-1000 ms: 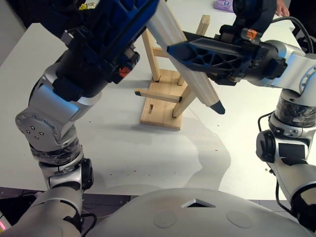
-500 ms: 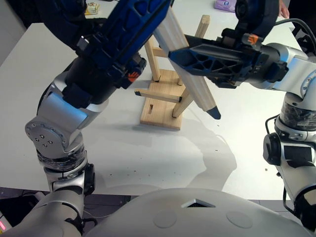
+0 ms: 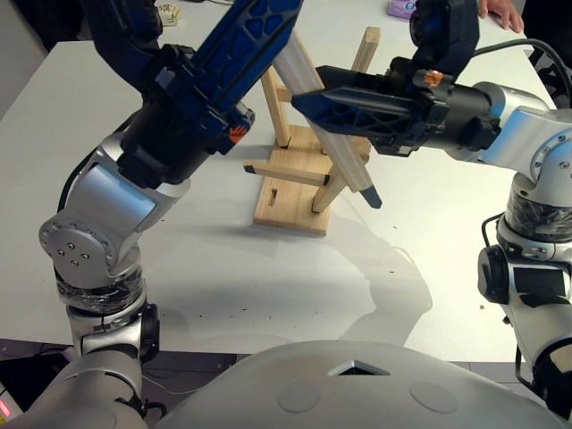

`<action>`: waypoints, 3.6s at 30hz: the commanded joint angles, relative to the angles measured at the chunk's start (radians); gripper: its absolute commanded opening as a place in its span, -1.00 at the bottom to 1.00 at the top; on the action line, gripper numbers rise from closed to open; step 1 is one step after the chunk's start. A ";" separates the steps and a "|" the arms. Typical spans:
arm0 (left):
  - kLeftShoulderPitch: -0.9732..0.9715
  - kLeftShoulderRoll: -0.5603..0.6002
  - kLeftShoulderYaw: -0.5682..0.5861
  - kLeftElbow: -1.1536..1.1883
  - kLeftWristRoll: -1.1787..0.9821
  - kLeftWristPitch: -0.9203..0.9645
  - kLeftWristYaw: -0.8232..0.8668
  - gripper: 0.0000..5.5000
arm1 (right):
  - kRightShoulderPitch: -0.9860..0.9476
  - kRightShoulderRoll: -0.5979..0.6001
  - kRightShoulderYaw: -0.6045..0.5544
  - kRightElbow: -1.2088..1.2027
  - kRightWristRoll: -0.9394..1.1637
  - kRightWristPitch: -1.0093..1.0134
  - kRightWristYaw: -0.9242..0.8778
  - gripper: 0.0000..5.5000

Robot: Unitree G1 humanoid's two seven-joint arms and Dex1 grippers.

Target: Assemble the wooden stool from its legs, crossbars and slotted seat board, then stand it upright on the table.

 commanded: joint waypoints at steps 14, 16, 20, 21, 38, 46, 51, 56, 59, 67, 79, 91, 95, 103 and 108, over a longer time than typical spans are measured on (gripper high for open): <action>0.034 0.005 0.002 0.021 0.049 -0.005 -0.021 -0.22 | -0.004 -0.009 0.013 -0.022 -0.066 -0.025 0.065 0.03; 0.032 0.009 0.004 0.025 0.053 -0.001 -0.027 -0.25 | -0.003 -0.015 0.020 -0.025 -0.077 -0.018 0.076 0.15; 0.021 0.023 0.015 0.039 0.069 0.008 -0.054 -0.25 | 0.005 -0.035 0.048 -0.013 -0.124 -0.007 0.088 0.38; 0.018 0.028 0.019 0.044 0.079 0.011 -0.065 -0.25 | 0.006 -0.036 0.052 -0.011 -0.131 -0.005 0.092 0.42; -0.143 0.329 0.253 0.237 0.356 0.102 -0.450 -0.25 | -0.097 -0.077 -0.114 0.207 -0.188 -0.067 0.051 0.60; 0.116 0.508 0.276 0.356 0.841 0.012 -0.931 -0.25 | -0.045 -0.145 -0.151 0.217 -0.354 -0.141 0.048 0.60; 0.221 0.453 0.320 0.370 0.932 -0.041 -0.999 -0.25 | 0.109 -0.265 -0.036 0.164 -0.587 -0.237 0.165 0.60; 0.280 0.371 0.299 0.338 0.975 -0.063 -0.977 -0.25 | 0.230 -0.300 0.080 0.149 -0.775 -0.353 0.247 0.60; 0.300 0.308 0.286 0.319 0.999 -0.086 -0.941 -0.25 | 0.256 -0.284 0.147 0.195 -0.875 -0.391 0.251 0.60; 0.292 0.162 0.364 0.217 0.858 -0.085 -0.784 -0.25 | 0.305 -0.308 0.183 0.220 -1.009 -0.486 0.318 0.60; -0.156 0.153 0.424 0.073 0.811 -0.208 -0.275 -0.25 | -0.053 -0.011 0.003 0.090 -0.743 -0.252 0.013 0.60; -0.034 -0.165 0.031 -0.141 1.041 -0.187 0.085 -0.25 | 0.024 0.130 0.253 -0.112 -0.903 -0.210 -0.189 0.60; -0.016 -0.184 -0.021 -0.176 1.078 -0.167 0.100 -0.25 | 0.018 0.145 0.259 -0.083 -0.950 -0.219 -0.213 0.60; 0.047 -0.176 -0.075 -0.228 1.082 -0.113 0.091 -0.25 | -0.006 0.150 0.228 -0.035 -1.003 -0.229 -0.214 0.60; 0.077 -0.139 -0.062 -0.222 1.065 -0.088 0.045 -0.25 | -0.013 0.152 0.211 -0.030 -1.012 -0.225 -0.217 0.60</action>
